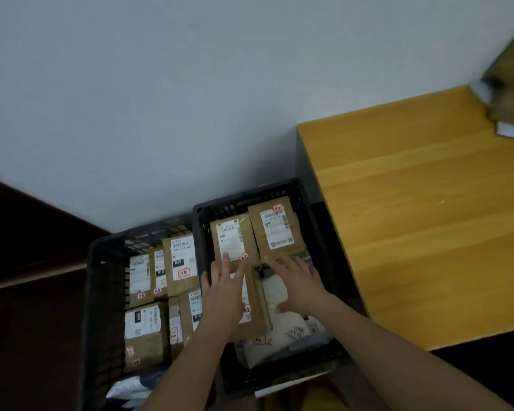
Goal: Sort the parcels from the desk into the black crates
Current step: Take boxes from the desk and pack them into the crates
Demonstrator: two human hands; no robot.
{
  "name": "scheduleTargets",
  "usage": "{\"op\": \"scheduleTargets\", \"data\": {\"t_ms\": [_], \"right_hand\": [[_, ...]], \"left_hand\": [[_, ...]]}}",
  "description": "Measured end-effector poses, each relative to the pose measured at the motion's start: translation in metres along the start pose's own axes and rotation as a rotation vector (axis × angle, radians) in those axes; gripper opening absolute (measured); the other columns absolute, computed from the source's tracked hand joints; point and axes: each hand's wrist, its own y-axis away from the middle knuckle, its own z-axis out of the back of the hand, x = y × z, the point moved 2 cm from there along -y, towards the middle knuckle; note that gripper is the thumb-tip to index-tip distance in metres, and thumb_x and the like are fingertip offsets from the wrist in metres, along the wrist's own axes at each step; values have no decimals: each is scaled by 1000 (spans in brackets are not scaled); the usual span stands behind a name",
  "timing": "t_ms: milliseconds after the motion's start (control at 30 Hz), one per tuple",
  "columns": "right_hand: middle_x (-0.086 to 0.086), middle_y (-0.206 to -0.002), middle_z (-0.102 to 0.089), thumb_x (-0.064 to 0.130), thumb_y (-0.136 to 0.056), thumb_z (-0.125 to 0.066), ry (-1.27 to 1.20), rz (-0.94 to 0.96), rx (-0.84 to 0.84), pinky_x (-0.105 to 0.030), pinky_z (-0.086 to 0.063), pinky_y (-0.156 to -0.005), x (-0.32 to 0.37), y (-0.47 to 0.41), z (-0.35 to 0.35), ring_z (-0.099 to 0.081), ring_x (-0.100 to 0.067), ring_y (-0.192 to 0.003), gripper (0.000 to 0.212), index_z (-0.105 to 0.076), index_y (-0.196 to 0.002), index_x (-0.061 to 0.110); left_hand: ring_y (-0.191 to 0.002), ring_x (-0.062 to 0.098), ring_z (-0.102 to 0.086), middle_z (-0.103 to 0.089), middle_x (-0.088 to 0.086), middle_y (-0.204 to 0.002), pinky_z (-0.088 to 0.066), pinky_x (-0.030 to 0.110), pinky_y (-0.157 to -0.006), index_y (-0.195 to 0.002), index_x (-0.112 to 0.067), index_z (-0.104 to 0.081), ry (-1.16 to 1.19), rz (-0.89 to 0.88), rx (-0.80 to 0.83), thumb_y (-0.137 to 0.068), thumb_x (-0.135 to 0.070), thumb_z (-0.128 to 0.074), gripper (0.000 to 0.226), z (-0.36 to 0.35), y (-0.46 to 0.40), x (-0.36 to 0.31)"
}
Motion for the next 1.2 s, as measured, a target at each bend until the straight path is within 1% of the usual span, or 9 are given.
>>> {"op": "scheduleTargets", "data": {"t_ms": [100, 200, 333, 467, 567, 633, 733, 933, 1200], "right_hand": [[3, -165, 10, 39, -82, -78, 24, -19, -139, -65, 2, -116, 10, 31, 27, 10, -31, -151, 110, 5, -154, 47], [2, -165, 11, 42, -85, -74, 35, -78, -253, -66, 2, -116, 18, 66, 45, 11, -33, -151, 105, 5, -154, 47], [-2, -164, 19, 45, -89, -68, 64, -151, -384, -67, 3, -114, 22, 118, 67, 16, -34, -150, 100, 9, -153, 47], [-3, -163, 23, 45, -92, -65, 87, -234, -498, -67, 4, -114, 16, 173, 92, 18, -36, -149, 100, 15, -152, 46], [-3, -163, 22, 44, -91, -65, 68, -301, -578, -68, 4, -114, 1, 214, 111, 17, -35, -150, 99, 13, -152, 46], [-3, -163, 20, 43, -91, -65, 65, -351, -642, -68, 3, -115, -14, 242, 123, 15, -34, -150, 99, 12, -153, 46], [-3, -164, 18, 42, -91, -65, 45, -421, -718, -67, 1, -116, -41, 282, 136, 14, -34, -150, 98, 11, -153, 46], [-4, -164, 16, 41, -91, -66, -16, -508, -828, -66, 2, -116, -114, 351, 154, 12, -34, -151, 97, 8, -153, 46], [-2, -164, 12, 34, -92, -66, -68, -661, -887, -66, 3, -115, -277, 452, 170, 10, -33, -151, 95, 6, -151, 50]], "left_hand": [[-150, 36, 7, 20, 9, -162, -6, 53, -120, -156, -32, 8, 8, -30, -58, -91, -25, -67, 99, 32, 12, -7], [-149, 36, 11, 25, 7, -161, -4, 55, -120, -153, -36, 15, 11, -82, -137, -92, -23, -65, 102, 56, 26, -13], [-149, 38, 13, 33, 4, -158, -2, 57, -119, -151, -37, 21, 15, -172, -212, -93, -29, -65, 104, 94, 54, -30], [-150, 38, 8, 28, 4, -160, -4, 57, -119, -151, -38, 22, 10, -269, -321, -94, -40, -61, 101, 133, 75, -61], [-150, 37, 2, 24, 6, -161, -10, 57, -119, -152, -34, 22, -62, -363, -377, -95, -53, -52, 96, 160, 92, -96], [-150, 37, 1, 23, 7, -161, -12, 56, -118, -153, -32, 21, -92, -427, -412, -95, -57, -50, 95, 177, 105, -123], [-150, 37, 3, 23, 5, -162, -12, 57, -119, -154, -33, 17, -84, -505, -437, -94, -56, -51, 93, 197, 120, -167], [-150, 36, 1, 25, 3, -161, -15, 56, -117, -153, -35, 18, -137, -615, -473, -92, -58, -53, 96, 220, 134, -269], [-150, 36, 1, 22, 2, -162, -15, 58, -118, -154, -36, 11, -128, -739, -428, -93, -54, -55, 92, 223, 139, -463]]}}
